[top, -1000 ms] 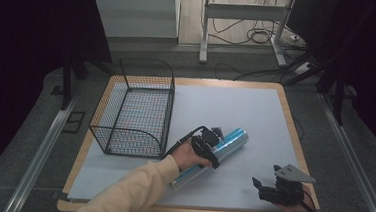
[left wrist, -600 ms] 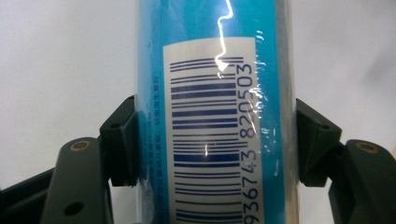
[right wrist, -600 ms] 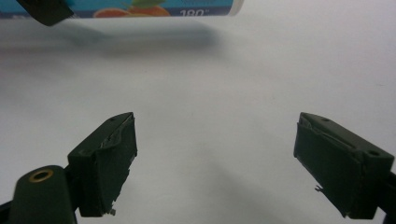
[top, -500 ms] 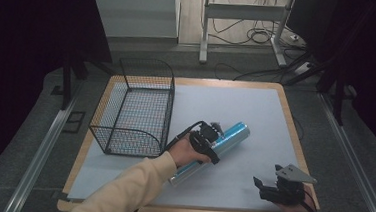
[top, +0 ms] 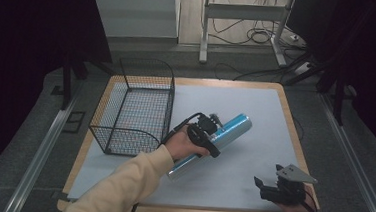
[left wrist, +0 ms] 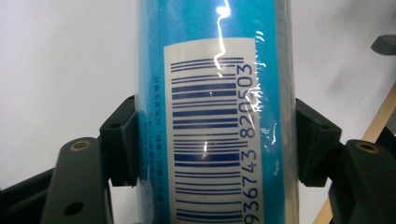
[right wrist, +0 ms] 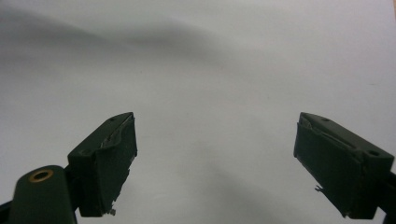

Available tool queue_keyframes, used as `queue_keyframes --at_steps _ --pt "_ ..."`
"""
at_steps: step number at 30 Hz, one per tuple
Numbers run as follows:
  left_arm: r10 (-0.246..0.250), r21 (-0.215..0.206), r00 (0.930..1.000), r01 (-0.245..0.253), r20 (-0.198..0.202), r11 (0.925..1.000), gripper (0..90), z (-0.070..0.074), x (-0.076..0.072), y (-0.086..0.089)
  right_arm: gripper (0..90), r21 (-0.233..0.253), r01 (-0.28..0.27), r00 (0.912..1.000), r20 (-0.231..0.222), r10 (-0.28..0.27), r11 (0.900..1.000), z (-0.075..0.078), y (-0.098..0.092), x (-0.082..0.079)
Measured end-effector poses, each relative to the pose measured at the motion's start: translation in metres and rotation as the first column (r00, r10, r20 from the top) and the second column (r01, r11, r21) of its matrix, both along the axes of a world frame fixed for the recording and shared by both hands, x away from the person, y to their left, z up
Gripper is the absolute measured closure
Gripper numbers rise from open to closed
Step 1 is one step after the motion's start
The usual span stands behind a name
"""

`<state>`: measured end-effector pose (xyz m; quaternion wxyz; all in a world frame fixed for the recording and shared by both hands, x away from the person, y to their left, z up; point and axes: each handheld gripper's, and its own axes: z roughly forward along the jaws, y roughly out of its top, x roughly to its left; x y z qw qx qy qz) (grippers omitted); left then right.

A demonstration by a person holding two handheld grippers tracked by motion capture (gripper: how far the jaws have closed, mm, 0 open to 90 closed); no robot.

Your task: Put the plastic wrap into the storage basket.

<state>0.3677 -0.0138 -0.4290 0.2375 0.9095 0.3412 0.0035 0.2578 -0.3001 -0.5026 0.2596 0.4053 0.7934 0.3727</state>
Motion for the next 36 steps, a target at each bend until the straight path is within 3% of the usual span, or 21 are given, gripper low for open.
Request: queue_keyframes --at_steps 8,36 --pt "0.018 -0.008 0.9993 -0.018 0.032 0.9998 31.4 0.016 0.004 0.01 13.5 -0.007 0.004 1.0 -0.002 -0.004 1.0 -0.001 0.0 0.001" --pt "0.032 -0.018 0.9941 -0.03 0.104 0.9994 31.4 0.051 0.013 0.022 13.5 -0.004 0.009 1.0 -0.002 -0.009 1.0 -0.001 -0.001 0.001"
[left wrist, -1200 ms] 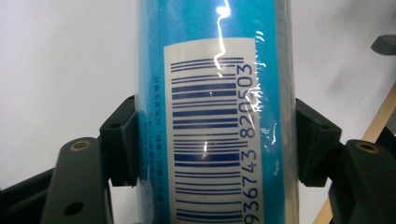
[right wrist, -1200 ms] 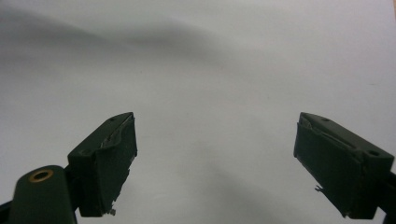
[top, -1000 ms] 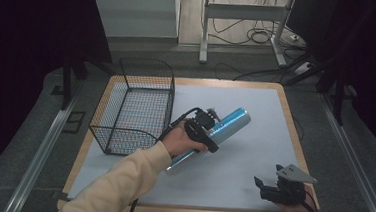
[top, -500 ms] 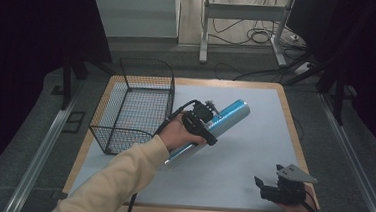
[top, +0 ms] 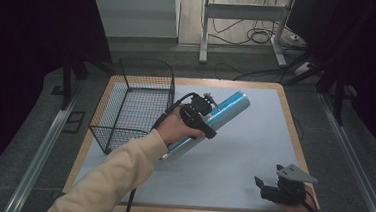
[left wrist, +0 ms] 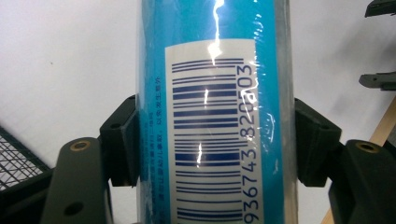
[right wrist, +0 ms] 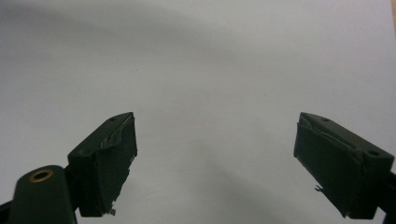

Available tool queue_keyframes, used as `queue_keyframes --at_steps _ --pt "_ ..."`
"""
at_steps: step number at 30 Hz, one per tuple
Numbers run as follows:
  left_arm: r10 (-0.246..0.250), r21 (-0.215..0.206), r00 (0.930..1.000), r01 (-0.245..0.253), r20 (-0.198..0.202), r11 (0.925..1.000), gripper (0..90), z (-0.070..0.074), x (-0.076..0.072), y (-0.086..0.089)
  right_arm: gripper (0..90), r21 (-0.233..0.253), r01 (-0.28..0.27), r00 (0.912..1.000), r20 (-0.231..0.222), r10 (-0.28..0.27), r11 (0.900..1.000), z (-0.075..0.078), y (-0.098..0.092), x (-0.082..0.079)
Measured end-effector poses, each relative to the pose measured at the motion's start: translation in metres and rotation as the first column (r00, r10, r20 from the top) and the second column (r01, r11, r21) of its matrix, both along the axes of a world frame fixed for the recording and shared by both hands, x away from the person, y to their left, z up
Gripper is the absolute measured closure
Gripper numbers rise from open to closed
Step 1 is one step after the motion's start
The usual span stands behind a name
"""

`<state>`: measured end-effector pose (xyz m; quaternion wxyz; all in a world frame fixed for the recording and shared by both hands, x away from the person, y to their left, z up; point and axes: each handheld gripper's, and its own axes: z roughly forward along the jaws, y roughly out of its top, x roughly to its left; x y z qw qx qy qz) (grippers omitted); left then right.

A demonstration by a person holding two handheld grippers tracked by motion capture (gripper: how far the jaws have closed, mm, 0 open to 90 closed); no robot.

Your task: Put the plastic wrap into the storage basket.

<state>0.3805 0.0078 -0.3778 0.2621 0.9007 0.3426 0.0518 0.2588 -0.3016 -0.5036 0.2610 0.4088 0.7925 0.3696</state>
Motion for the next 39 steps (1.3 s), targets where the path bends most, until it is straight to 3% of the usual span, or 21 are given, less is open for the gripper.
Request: queue_keyframes --at_steps 17,23,39 --pt "0.005 -0.011 0.9995 -0.004 0.032 0.9999 31.4 0.017 0.002 0.003 13.5 0.002 0.002 1.0 -0.005 -0.002 1.0 0.0 -0.001 0.0" --pt "0.016 -0.01 0.9992 -0.016 0.037 0.9998 31.4 0.021 0.007 0.005 13.5 -0.002 0.003 1.0 -0.005 -0.003 1.0 -0.001 -0.001 0.0" --pt "0.065 -0.029 0.9944 -0.063 0.083 0.9976 31.4 0.049 0.025 0.023 13.6 0.001 0.01 0.9999 -0.01 -0.01 1.0 -0.002 -0.002 0.001"
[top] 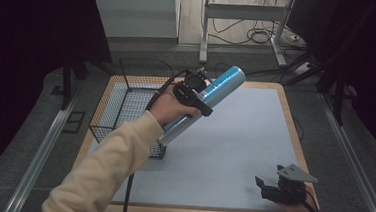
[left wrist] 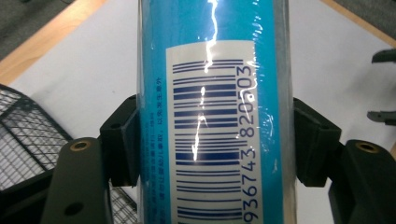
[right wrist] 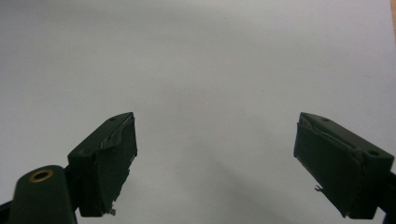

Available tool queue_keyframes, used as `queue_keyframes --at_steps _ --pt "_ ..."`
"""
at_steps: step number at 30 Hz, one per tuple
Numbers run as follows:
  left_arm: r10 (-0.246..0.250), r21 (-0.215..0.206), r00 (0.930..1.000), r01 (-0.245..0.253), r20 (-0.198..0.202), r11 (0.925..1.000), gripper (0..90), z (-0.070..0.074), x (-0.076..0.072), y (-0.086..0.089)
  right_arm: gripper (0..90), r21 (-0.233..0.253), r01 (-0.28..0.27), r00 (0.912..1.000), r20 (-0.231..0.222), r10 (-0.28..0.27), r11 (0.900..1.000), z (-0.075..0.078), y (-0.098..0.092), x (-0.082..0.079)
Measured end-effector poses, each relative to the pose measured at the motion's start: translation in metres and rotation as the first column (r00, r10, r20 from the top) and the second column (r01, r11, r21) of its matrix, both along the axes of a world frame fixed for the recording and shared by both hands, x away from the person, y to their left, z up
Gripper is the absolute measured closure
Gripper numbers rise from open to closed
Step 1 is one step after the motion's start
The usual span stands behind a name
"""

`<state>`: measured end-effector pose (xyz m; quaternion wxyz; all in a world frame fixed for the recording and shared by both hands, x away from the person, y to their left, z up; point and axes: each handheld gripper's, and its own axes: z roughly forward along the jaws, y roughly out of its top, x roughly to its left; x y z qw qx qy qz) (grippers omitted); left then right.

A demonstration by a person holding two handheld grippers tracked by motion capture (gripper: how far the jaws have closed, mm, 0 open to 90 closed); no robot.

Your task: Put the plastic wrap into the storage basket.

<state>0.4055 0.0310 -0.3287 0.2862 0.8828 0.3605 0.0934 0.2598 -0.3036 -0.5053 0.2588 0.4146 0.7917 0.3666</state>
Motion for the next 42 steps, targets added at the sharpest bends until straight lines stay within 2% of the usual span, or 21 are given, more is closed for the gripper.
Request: queue_keyframes --at_steps 5,12,18,24,29,42 --pt "0.038 -0.013 0.9991 -0.038 0.018 0.9992 31.4 0.008 0.008 0.01 13.6 -0.001 0.001 1.0 -0.004 -0.001 1.0 -0.001 0.0 0.0" --pt "0.065 -0.012 0.9977 -0.064 0.022 0.9979 31.4 0.01 0.016 0.019 13.5 -0.001 0.003 1.0 -0.001 -0.003 1.0 -0.001 -0.001 0.001" --pt "0.087 0.002 0.996 -0.087 0.018 0.9962 31.5 0.007 0.023 0.025 13.5 -0.002 0.005 1.0 -0.004 -0.005 1.0 -0.001 -0.001 0.001" --pt "0.109 -0.003 0.9939 -0.109 0.015 0.994 31.5 0.006 0.029 0.033 13.5 -0.007 0.006 1.0 0.001 -0.006 1.0 -0.001 -0.001 0.001" --pt "0.141 -0.002 0.9897 -0.141 0.021 0.99 31.5 0.004 0.035 0.04 13.6 -0.005 0.009 1.0 -0.002 -0.009 1.0 -0.001 -0.001 0.001" --pt "0.178 0.026 0.9839 -0.178 0.019 0.9836 31.5 -0.005 0.047 0.056 13.5 -0.005 0.012 0.9999 -0.002 -0.012 1.0 -0.001 -0.001 0.001"
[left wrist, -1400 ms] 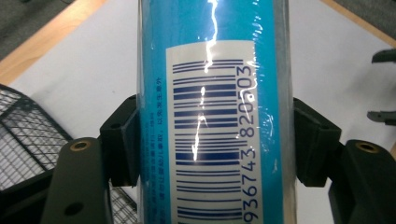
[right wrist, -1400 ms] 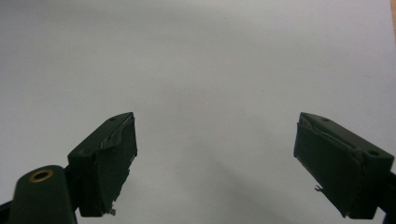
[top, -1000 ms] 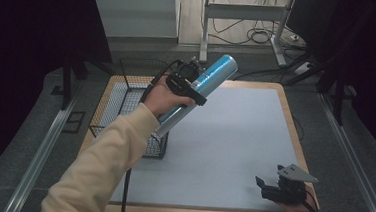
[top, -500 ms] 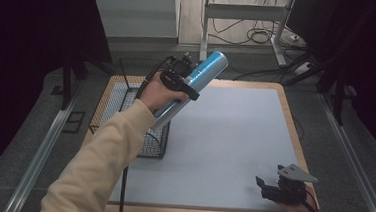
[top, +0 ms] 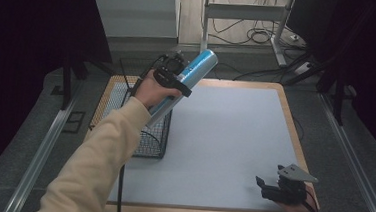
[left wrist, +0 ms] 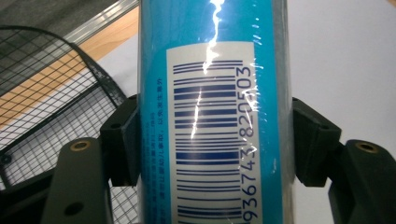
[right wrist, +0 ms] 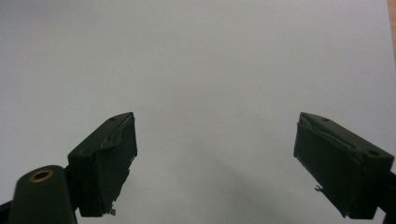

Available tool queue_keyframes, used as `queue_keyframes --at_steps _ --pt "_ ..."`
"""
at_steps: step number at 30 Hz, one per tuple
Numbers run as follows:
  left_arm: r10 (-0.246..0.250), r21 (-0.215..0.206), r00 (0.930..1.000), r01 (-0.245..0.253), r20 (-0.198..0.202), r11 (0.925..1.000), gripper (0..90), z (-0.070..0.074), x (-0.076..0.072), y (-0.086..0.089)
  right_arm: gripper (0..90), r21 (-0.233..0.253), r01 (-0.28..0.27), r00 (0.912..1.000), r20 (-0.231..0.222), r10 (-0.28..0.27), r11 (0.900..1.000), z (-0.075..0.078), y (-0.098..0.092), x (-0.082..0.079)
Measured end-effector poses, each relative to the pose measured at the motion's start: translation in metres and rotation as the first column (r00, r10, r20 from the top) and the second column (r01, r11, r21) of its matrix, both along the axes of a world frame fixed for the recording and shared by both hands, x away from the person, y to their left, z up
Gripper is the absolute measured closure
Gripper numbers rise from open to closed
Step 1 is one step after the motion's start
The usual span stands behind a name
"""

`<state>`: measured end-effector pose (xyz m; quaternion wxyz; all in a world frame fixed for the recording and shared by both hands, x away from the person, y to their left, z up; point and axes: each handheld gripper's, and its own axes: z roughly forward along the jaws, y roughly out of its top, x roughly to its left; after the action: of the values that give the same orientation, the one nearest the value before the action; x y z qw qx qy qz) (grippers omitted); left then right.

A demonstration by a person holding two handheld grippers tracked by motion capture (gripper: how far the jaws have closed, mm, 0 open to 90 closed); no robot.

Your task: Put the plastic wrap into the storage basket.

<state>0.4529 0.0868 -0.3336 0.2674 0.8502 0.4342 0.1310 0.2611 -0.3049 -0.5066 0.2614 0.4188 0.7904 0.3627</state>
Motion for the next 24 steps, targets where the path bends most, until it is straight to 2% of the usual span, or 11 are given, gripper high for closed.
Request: queue_keyframes --at_steps 11,14,24 --pt "0.057 0.01 0.9984 -0.057 0.0 0.9983 31.5 -0.008 0.01 0.02 13.5 0.001 0.004 1.0 -0.005 -0.004 1.0 0.0 0.0 0.0" --pt "0.065 0.009 0.9978 -0.065 -0.011 0.9978 31.5 -0.01 0.011 0.024 13.6 -0.001 0.004 1.0 -0.004 -0.004 1.0 -0.001 0.0 0.0" --pt "0.114 0.023 0.9934 -0.114 -0.012 0.9932 31.5 -0.02 0.019 0.036 13.6 -0.001 0.008 1.0 -0.006 -0.008 1.0 -0.001 0.0 0.0"
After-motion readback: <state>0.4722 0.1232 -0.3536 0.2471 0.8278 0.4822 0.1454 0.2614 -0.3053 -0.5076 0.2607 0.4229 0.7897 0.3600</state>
